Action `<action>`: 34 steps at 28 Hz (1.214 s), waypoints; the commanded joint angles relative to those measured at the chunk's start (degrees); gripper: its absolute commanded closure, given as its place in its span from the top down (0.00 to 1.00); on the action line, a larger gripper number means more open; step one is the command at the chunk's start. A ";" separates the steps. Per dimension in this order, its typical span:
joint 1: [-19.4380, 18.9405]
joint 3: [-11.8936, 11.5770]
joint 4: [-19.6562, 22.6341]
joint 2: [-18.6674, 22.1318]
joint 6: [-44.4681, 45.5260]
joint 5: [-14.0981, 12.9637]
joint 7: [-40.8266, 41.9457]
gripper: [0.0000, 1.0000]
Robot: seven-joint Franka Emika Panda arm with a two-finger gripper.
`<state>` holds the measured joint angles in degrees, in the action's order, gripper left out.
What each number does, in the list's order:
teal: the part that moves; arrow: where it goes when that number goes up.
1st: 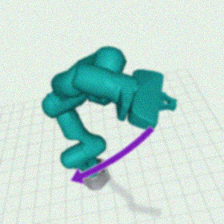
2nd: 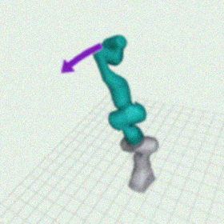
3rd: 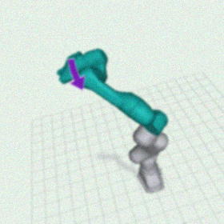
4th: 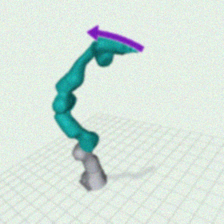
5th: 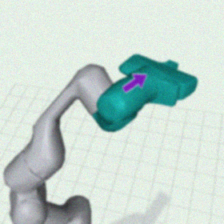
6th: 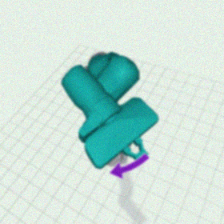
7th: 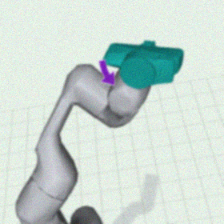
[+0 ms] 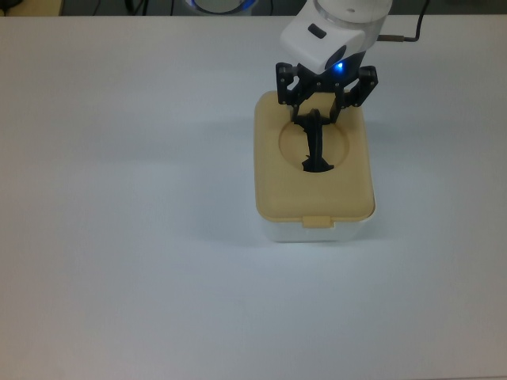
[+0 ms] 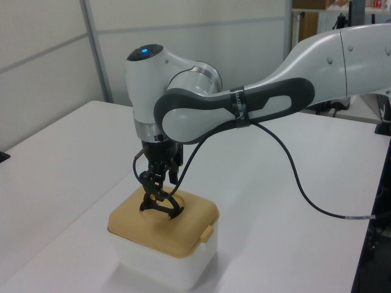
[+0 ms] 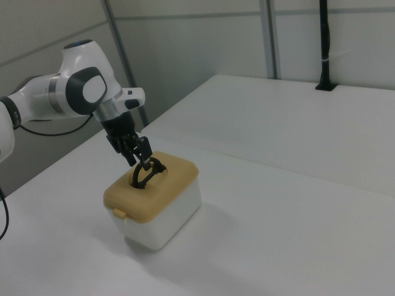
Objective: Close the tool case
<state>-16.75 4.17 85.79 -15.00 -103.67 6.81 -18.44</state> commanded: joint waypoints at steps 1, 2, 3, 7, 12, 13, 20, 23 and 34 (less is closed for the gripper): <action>0.40 -0.75 -0.01 2.69 3.56 0.83 1.12 1.00; 0.84 -0.92 -0.01 3.13 3.91 0.83 1.21 1.00; 1.19 -0.92 -0.01 3.66 4.35 0.75 1.30 1.00; 3.30 -0.92 -0.01 5.77 6.98 0.04 1.92 1.00; 6.28 -0.92 0.17 8.94 10.68 -0.92 4.29 1.00; 6.99 -0.92 0.17 9.29 10.85 -1.62 4.46 1.00; 12.00 -1.01 1.74 13.68 13.13 -3.74 8.58 1.00; 13.84 -1.01 3.41 16.31 13.76 -4.87 11.49 1.00; 18.94 -1.10 5.26 19.84 13.84 -7.34 12.99 1.00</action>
<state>1.31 3.22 88.86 3.22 -89.91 0.61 -6.28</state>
